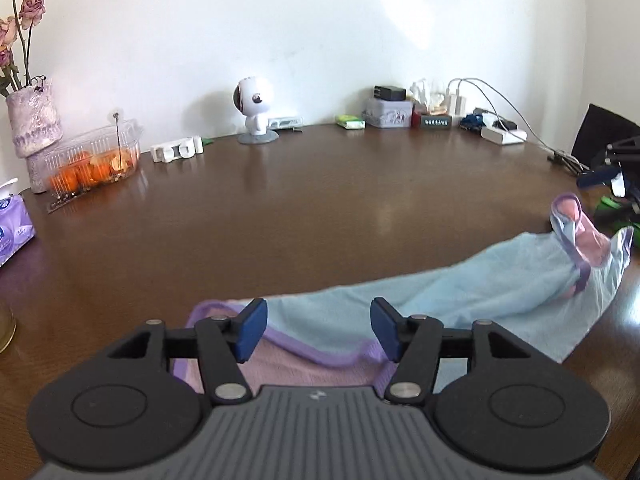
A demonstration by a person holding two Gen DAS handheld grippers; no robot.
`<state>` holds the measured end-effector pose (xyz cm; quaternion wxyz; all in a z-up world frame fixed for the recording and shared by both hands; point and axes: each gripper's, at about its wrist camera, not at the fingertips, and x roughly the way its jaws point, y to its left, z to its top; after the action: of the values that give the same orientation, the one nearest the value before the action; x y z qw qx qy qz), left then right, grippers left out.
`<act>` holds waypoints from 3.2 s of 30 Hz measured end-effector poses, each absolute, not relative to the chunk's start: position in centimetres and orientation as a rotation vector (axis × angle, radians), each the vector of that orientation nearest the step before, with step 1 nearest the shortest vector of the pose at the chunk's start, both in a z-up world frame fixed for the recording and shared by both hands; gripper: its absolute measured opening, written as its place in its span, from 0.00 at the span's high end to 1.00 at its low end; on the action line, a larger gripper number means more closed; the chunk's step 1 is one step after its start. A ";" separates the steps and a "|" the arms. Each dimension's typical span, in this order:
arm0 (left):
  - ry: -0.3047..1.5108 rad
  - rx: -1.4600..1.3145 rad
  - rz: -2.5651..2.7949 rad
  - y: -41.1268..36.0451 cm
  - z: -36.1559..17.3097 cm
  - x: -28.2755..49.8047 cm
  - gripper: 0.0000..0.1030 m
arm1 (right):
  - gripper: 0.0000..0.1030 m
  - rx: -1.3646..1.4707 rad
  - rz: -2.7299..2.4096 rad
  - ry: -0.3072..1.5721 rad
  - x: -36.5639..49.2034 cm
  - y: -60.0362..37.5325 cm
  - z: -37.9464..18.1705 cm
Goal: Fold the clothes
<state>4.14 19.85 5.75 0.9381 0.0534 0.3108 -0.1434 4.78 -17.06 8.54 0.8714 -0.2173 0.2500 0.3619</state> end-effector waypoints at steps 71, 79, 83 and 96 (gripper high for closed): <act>0.640 0.046 -0.324 11.1 6.5 3.9 0.41 | 0.92 -0.057 0.009 0.610 -4.5 -26.2 0.5; 0.677 0.332 -0.472 0.4 3.1 3.8 0.35 | 0.74 -0.029 0.029 0.526 -5.8 -27.2 3.7; 0.658 0.195 -0.451 6.2 4.4 2.7 0.35 | 0.71 -0.060 0.281 0.425 -6.0 -23.7 6.1; 0.738 0.211 -0.466 13.2 3.0 4.4 0.53 | 0.97 -0.487 0.695 0.345 -1.9 -12.3 4.7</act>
<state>4.38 13.20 2.99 0.9008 0.1018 0.3569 -0.2253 -1.90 -12.30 4.71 0.8969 -0.2351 0.1667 0.3353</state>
